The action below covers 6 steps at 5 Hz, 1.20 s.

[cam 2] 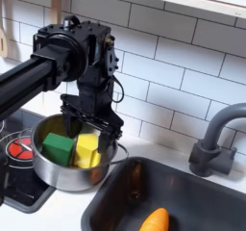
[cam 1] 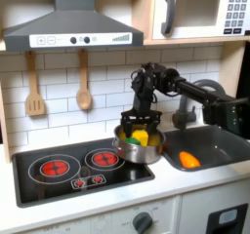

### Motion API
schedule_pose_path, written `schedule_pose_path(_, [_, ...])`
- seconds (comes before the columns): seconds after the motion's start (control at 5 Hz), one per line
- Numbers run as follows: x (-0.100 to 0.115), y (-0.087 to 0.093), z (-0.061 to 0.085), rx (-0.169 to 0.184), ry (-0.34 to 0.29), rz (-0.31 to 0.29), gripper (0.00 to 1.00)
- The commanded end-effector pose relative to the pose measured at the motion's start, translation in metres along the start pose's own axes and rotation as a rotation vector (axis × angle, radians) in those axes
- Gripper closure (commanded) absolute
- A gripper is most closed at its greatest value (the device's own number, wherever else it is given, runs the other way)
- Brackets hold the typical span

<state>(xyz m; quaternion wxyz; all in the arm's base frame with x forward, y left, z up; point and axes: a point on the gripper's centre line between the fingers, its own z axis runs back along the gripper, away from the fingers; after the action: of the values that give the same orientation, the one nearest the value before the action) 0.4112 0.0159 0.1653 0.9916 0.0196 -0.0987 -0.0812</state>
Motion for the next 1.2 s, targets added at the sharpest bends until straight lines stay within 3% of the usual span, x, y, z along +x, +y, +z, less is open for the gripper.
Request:
schedule_pose_path(0.0, [0.0029, 0.0012, 0.0062, -0.013, 0.001, -0.012, 0.00])
schedule_pose_path(0.2, [0.0023, 0.0004, 0.0109, -0.011, 0.004, -0.020, 0.00])
schedule_pose_path(1.0, [-0.0010, 0.0016, 0.0025, -0.018, 0.035, -0.034, 0.00])
